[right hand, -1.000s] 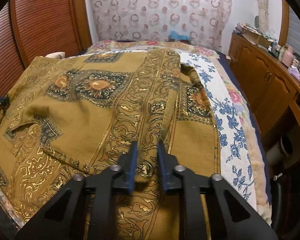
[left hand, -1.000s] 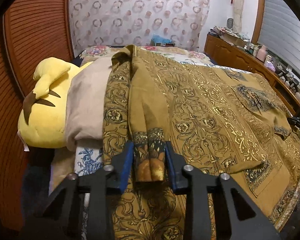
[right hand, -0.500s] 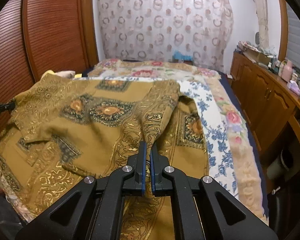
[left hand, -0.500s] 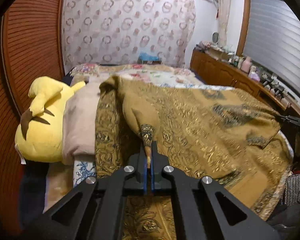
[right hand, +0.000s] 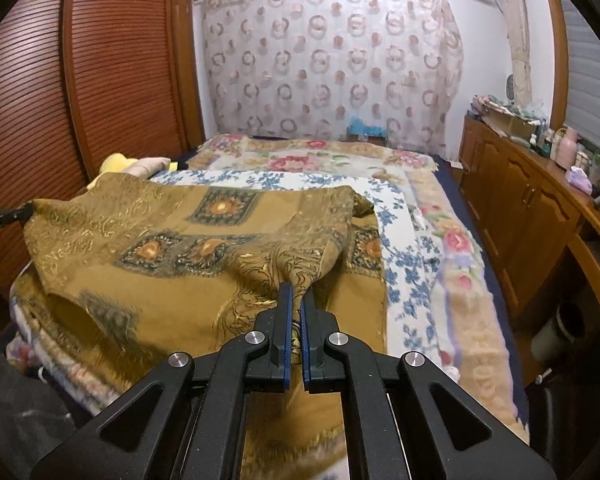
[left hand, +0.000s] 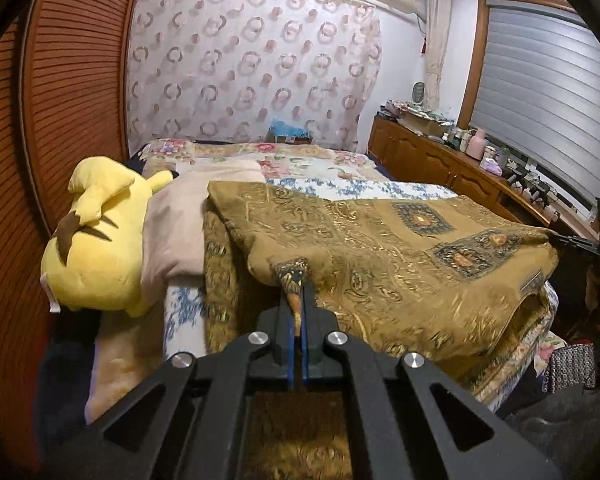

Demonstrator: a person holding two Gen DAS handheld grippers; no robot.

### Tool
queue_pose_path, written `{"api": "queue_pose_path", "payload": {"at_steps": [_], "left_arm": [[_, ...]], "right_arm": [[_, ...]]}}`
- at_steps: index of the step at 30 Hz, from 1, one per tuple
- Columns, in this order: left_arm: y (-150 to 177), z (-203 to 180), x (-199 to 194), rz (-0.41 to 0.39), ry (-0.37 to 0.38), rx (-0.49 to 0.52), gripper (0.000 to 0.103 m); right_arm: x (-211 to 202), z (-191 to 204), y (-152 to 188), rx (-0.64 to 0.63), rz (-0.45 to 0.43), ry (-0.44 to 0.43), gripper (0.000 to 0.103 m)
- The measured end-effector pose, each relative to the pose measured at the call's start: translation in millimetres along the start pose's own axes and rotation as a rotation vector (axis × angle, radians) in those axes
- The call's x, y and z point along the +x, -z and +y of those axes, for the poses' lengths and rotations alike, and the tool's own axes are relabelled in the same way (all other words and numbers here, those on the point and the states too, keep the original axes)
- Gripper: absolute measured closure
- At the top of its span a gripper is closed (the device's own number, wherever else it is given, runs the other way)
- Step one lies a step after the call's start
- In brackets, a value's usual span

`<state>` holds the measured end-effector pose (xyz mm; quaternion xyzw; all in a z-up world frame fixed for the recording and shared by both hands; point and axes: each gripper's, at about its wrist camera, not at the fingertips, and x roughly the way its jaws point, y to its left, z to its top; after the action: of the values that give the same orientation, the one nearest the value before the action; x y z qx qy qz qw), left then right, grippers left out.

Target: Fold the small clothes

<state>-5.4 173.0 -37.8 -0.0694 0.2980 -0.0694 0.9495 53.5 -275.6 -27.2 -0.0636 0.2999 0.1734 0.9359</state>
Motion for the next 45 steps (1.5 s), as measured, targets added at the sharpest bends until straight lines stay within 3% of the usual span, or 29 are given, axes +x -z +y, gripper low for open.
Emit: {"api": "queue_pose_path", "payload": {"at_steps": [5,12,14,20,25,31,45], "left_arm": [[17,-1,0,0.042,-0.02,-0.002,0.103],[28,1,11,0.097,-0.041,-0.001,0.097],[28,-1,9,0.093,-0.043,0.004,0.089],[25,-4,5,0.087,-0.052,0.017,0.061],[28,-6,9,0.101,-0.058,0.025,0.051],[34,-3,16,0.112,-0.087,0.002,0.05],[55,12,27,0.157,-0.144,-0.025,0.05]], "right_arm": [[-8,4,15,-0.012,0.032,-0.007,0.102],[14,5,30,0.008,0.11,0.001,0.099],[12,5,29,0.009,0.105,0.02,0.092],[11,7,23,0.001,0.081,0.046,0.086],[15,14,20,-0.016,0.074,0.047,0.076],[24,30,15,-0.031,0.068,0.018,0.055],[73,94,25,-0.118,0.146,-0.097,0.051]]}}
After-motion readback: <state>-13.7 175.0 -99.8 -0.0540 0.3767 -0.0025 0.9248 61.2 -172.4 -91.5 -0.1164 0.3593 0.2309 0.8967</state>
